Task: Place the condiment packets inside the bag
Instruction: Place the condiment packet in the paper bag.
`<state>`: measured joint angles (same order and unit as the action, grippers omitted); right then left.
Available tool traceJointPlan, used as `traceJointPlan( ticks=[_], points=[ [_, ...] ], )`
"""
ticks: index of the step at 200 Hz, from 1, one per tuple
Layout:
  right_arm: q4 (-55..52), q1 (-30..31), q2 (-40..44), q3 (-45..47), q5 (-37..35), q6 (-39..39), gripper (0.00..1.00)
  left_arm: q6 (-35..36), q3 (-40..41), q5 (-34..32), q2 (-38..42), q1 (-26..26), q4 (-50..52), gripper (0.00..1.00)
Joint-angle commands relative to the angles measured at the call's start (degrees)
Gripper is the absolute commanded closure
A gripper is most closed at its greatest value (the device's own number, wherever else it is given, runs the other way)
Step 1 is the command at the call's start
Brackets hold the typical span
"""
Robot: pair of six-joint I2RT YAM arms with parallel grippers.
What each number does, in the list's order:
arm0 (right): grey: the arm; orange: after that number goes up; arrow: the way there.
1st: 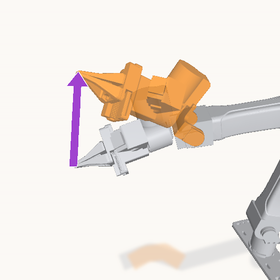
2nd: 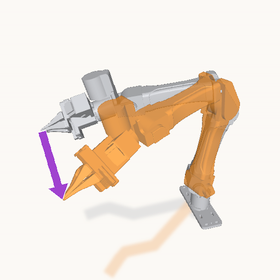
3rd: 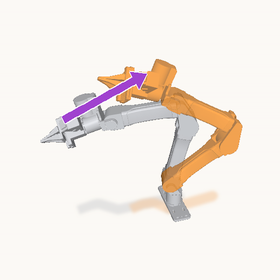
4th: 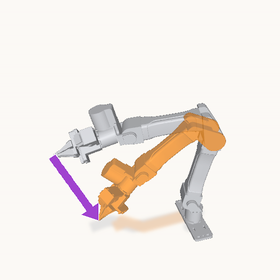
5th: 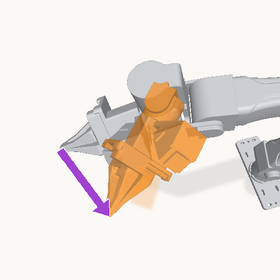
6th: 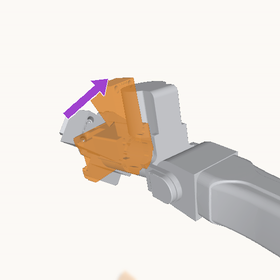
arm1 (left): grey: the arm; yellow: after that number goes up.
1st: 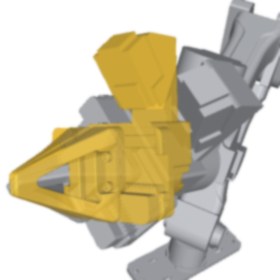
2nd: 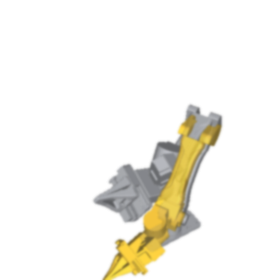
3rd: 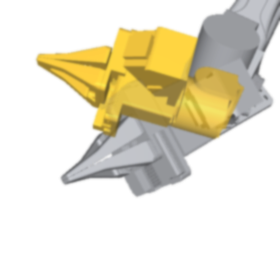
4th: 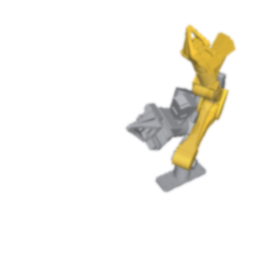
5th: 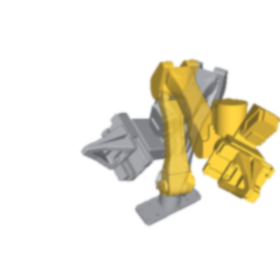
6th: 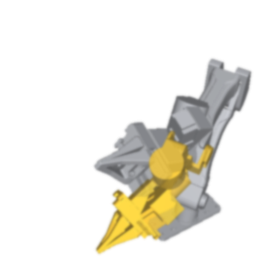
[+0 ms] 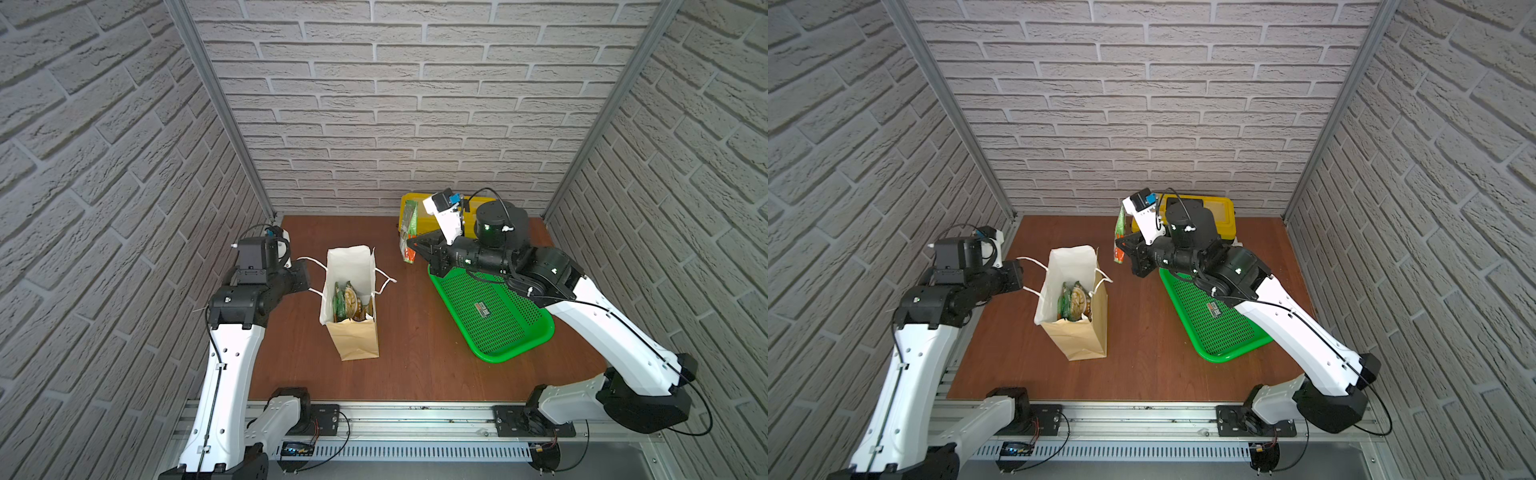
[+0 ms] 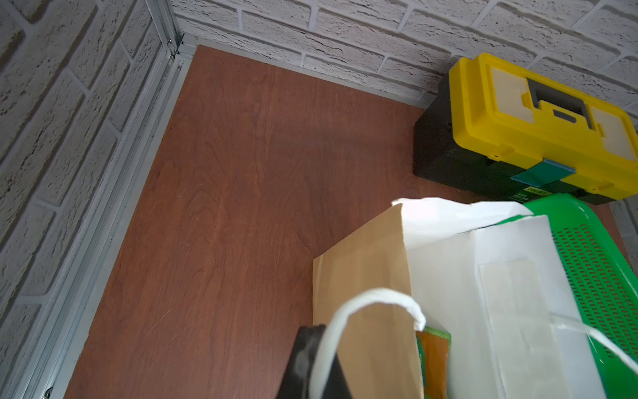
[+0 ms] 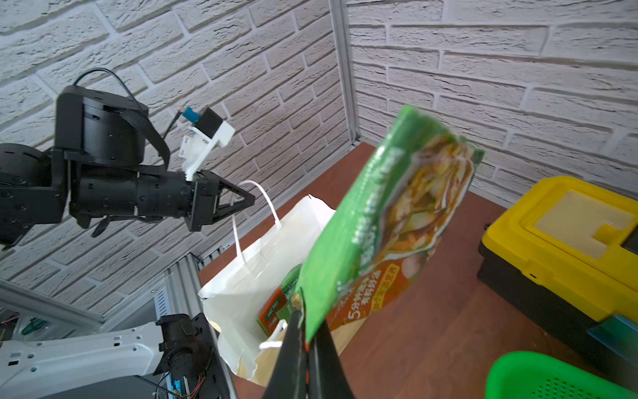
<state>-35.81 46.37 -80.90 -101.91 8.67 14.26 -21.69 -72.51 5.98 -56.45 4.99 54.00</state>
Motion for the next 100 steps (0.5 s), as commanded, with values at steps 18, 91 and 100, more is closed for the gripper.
traceJointPlan(
  ticks=[18,91,100],
  points=[
    [3.5,4.2,-3.8,-5.2,5.0,-0.2,0.97,0.1,1.2,0.3,1.0,0.4,-1.2,0.94],
    [3.7,6.2,-11.8,-6.6,9.2,4.2,0.97,-0.4,2.3,0.8,2.3,0.4,-1.8,0.94],
    [3.6,6.3,-13.2,-6.7,9.5,4.6,0.97,-0.4,2.5,0.8,2.4,0.4,-2.0,0.94]
  ],
)
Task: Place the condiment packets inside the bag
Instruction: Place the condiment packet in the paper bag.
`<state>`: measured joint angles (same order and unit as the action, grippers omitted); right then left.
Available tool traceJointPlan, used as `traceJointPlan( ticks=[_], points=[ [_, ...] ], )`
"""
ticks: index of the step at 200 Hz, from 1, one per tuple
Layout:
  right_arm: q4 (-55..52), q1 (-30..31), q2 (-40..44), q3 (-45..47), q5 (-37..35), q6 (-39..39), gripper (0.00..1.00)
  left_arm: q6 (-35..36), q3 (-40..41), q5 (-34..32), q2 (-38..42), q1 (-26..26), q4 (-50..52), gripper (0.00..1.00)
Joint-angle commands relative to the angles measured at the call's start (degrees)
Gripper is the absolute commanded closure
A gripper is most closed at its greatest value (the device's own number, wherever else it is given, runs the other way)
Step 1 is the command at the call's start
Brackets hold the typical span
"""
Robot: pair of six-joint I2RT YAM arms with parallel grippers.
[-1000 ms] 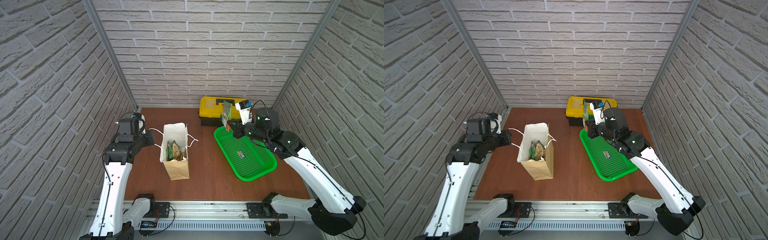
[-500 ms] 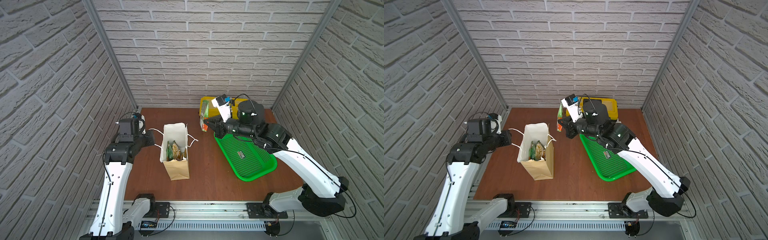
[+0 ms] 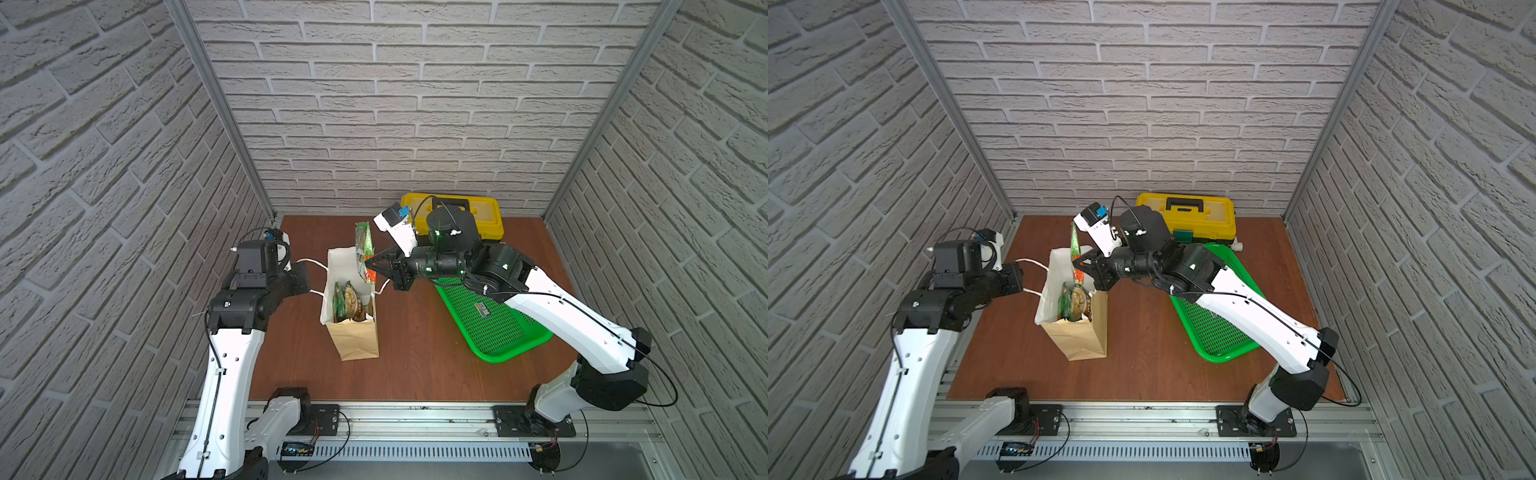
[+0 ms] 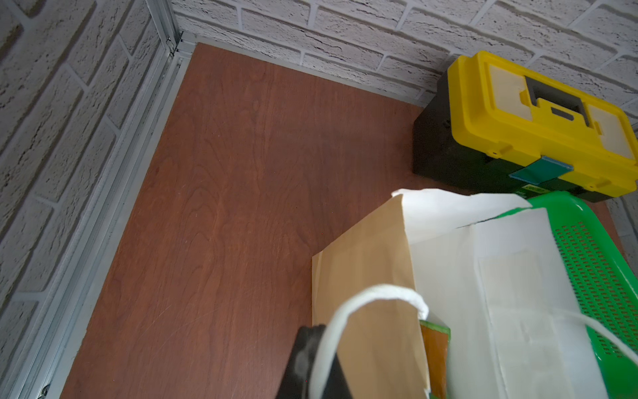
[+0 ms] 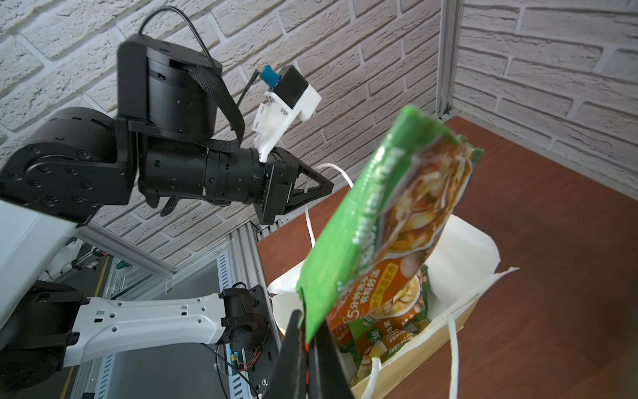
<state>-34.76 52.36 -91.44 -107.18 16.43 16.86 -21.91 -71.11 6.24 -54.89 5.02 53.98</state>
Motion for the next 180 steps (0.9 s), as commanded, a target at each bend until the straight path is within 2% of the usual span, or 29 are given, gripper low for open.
traceJointPlan(
  ticks=[1,58,100,105,127,141,159,180],
  points=[
    [2.5,0.3,-2.8,-1.5,1.9,2.1,0.98,-0.2,1.1,0.5,0.9,0.4,-1.9,0.94],
    [5.5,1.2,-9.5,1.5,4.9,6.3,0.97,-0.3,1.8,1.8,0.3,0.4,-3.5,0.94],
    [6.5,2.2,-9.4,5.0,4.4,7.4,0.97,-0.3,1.8,2.1,0.3,0.5,-3.9,0.94],
    [6.4,2.2,-9.0,5.3,4.1,7.1,0.93,-0.3,1.8,2.1,0.4,0.4,-4.0,0.94],
    [5.2,2.2,-7.2,5.2,3.1,6.0,0.54,-0.4,1.9,2.2,0.7,0.4,-4.0,0.93],
    [3.6,2.2,-6.2,4.4,2.2,5.1,0.41,-0.5,1.8,2.3,0.8,0.5,-4.0,0.93],
    [0.9,2.2,-4.5,3.2,1.0,3.5,0.34,-0.7,1.8,2.2,1.1,0.5,-4.0,0.92],
    [-1.5,1.9,-1.3,3.7,-1.8,1.9,0.28,-0.8,1.3,2.3,1.0,0.6,-3.7,0.83]
  ],
)
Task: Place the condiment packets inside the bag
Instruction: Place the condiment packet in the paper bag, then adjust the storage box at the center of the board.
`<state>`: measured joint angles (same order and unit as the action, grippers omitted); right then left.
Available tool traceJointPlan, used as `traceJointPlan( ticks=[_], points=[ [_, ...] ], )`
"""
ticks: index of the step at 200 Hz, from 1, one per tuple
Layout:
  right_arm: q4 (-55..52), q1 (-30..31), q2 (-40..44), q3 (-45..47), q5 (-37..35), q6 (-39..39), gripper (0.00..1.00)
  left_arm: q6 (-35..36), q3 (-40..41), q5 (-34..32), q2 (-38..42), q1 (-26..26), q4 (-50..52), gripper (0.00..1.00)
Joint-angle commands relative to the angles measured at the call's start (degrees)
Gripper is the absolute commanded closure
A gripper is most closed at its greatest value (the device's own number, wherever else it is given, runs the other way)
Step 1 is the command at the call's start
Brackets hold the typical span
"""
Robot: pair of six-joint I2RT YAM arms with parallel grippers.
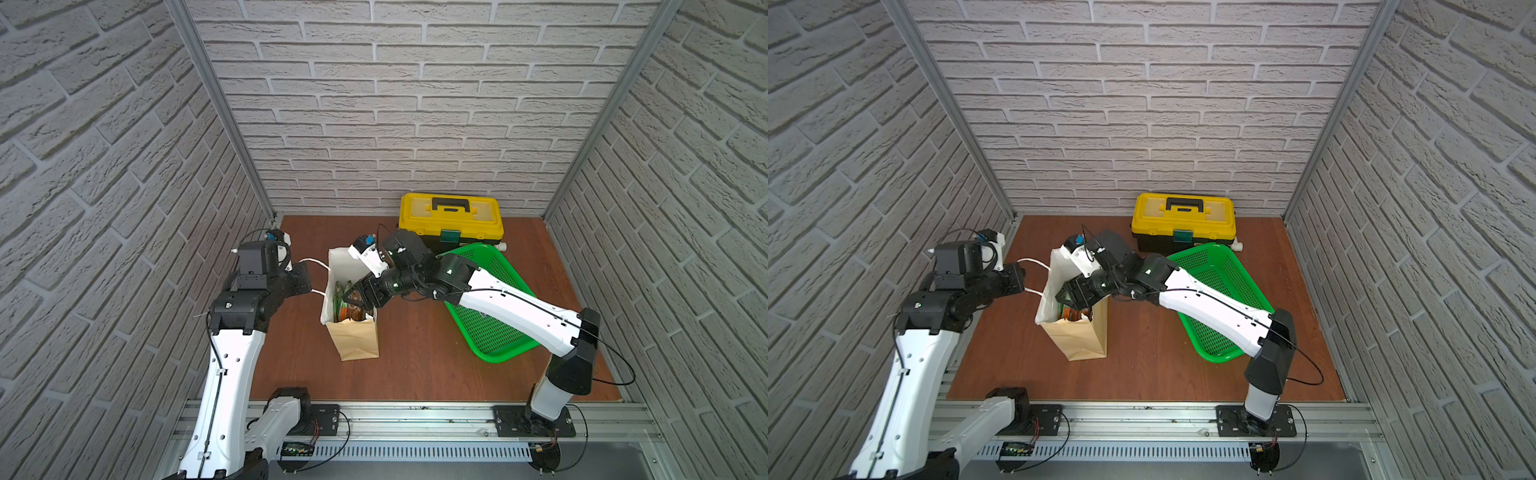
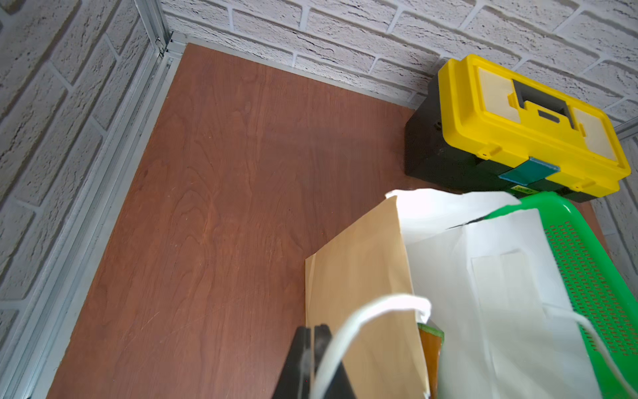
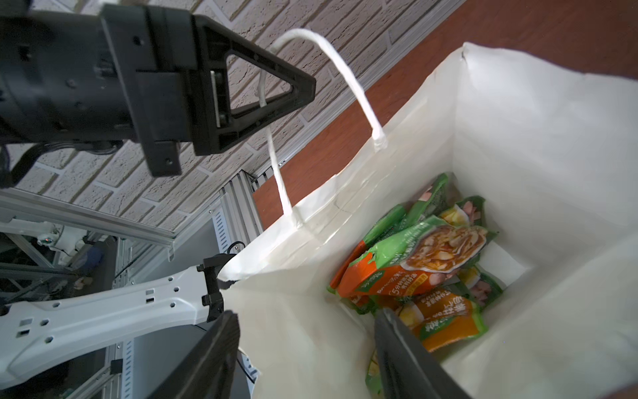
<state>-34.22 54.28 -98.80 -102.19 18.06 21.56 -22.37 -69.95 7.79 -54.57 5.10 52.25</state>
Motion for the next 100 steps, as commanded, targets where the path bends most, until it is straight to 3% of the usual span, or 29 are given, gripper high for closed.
traceJointPlan(
  ticks=[1,22,64,100],
  points=[
    [-2.1,0.0,6.3,-1.2,-3.7,-2.8,0.28,-0.3,0.1,0.8,0.7,0.5,-2.0,0.83],
    [-3.8,-0.8,10.6,1.0,-7.0,-3.7,0.22,-0.4,-0.8,0.8,0.8,0.5,-1.6,0.74],
    [-4.9,-4.6,20.6,10.0,-11.9,-3.5,0.14,-0.6,-4.3,0.1,1.8,0.5,0.2,0.43],
    [-6.8,-9.6,28.0,17.7,-15.2,-2.9,0.12,-1.0,-7.2,-2.1,4.8,0.5,2.6,0.09]
  ],
)
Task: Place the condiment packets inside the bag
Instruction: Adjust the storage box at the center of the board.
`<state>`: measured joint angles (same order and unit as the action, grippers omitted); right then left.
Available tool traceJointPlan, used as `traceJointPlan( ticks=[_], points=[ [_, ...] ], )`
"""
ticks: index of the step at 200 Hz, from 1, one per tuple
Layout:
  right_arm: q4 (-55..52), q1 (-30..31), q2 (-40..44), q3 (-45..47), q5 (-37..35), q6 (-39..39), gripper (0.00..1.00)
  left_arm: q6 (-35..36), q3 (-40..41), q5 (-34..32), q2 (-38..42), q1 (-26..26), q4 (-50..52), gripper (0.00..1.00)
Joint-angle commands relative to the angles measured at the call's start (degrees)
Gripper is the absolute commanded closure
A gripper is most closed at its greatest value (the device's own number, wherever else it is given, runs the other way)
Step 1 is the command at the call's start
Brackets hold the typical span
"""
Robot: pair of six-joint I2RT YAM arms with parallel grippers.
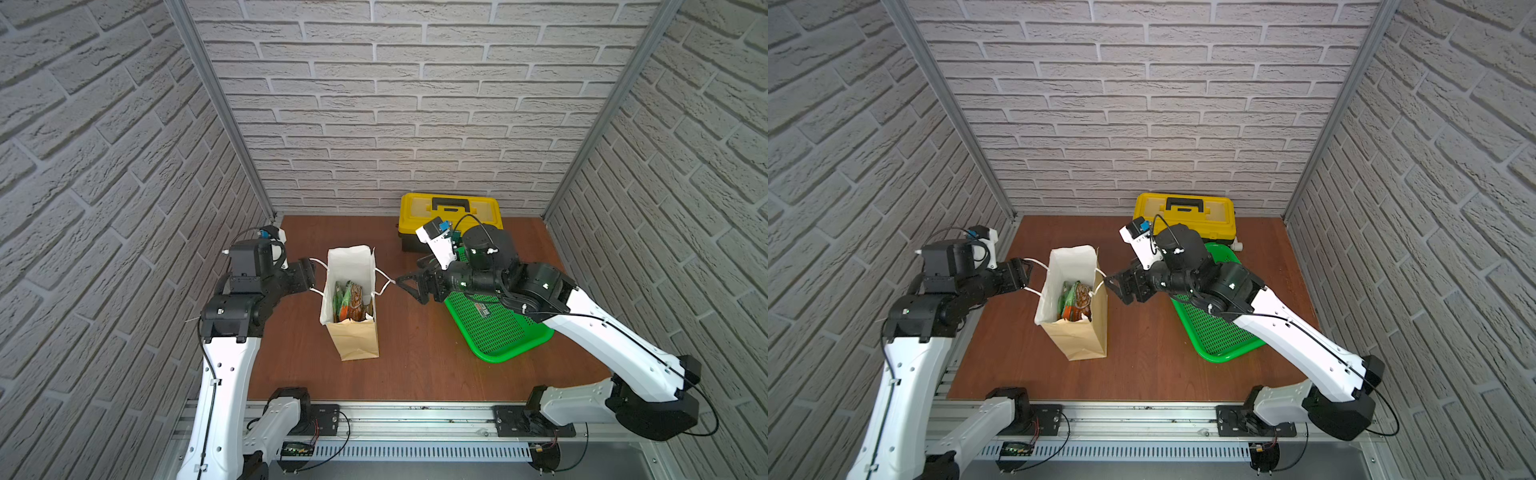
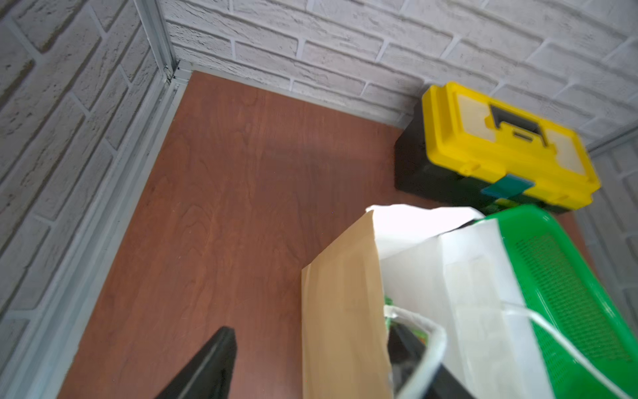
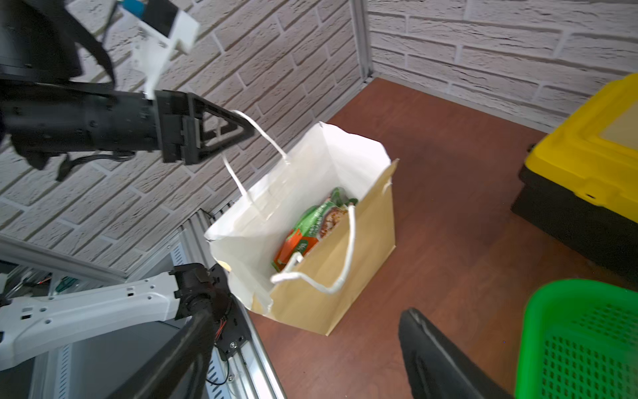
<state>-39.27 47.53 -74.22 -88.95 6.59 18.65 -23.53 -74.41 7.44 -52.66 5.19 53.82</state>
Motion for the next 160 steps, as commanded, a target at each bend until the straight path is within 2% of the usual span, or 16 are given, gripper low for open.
traceJointPlan(
  ticks=[1,9,31,58,113,160],
  points=[
    [-1.7,-3.0,3.6,4.8,-3.7,0.1,0.12,0.1,-2.9,-1.8,3.0,0.4,1.0,0.08],
    [-1.9,-4.5,4.9,6.7,-3.7,0.4,0.12,-0.1,-3.2,-3.0,3.9,0.3,1.6,0.02],
    [-2.2,-9.0,8.9,12.3,-3.3,1.2,0.11,-1.3,-3.0,-10.0,7.6,0.4,2.6,0.02],
    [-2.2,-15.1,12.8,19.6,-1.7,2.2,0.11,-4.5,2.2,-17.0,15.1,0.4,0.9,0.02],
    [1.0,-22.1,15.8,33.8,1.2,4.1,0.13,-12.5,16.1,-21.9,23.6,0.4,-0.4,0.03],
    [6.9,-23.4,10.5,42.9,4.0,4.5,0.13,-15.9,23.0,-24.1,27.1,0.4,-1.2,0.03]
  ],
)
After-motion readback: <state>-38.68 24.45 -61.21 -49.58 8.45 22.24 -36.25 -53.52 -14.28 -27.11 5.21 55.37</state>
